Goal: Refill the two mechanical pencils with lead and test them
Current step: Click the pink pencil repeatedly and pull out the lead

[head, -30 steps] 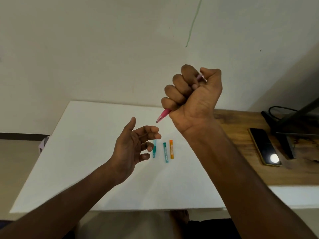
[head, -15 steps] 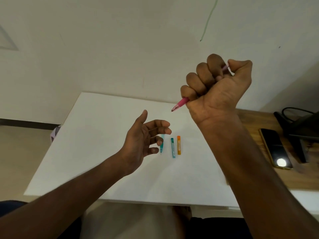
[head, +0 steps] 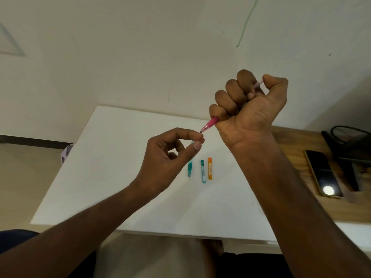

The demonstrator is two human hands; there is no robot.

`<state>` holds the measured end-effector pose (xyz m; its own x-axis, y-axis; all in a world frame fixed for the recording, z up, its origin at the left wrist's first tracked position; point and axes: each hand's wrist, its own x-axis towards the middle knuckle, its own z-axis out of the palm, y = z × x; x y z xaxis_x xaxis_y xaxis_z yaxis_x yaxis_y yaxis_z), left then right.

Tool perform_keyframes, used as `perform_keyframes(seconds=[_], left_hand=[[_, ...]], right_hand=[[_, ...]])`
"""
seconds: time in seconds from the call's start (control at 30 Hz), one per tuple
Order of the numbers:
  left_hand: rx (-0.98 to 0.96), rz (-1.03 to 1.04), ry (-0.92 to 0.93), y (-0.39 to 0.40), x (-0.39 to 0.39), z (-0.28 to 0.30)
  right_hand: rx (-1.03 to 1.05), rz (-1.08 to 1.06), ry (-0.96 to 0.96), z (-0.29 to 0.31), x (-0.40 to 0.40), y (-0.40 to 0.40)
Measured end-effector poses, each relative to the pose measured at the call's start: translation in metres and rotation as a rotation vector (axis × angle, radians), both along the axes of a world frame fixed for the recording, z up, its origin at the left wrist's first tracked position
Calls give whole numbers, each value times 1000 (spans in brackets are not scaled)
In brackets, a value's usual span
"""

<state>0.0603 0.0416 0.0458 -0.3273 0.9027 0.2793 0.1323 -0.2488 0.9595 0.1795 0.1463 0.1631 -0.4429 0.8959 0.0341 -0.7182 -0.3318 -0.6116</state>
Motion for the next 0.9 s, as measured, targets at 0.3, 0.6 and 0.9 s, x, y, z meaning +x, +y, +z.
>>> perform_keyframes(seconds=[0.3,0.6,0.9], left_hand=[[-118,77,-31,5,-4,-6],[-94,70,-38,6,0,-7],[-305,83,-2,10,-4,-19]], right_hand=[[65,-16,13,1,1,2],[63,-14,3,-3,0,1],[77,17,-13,2,1,0]])
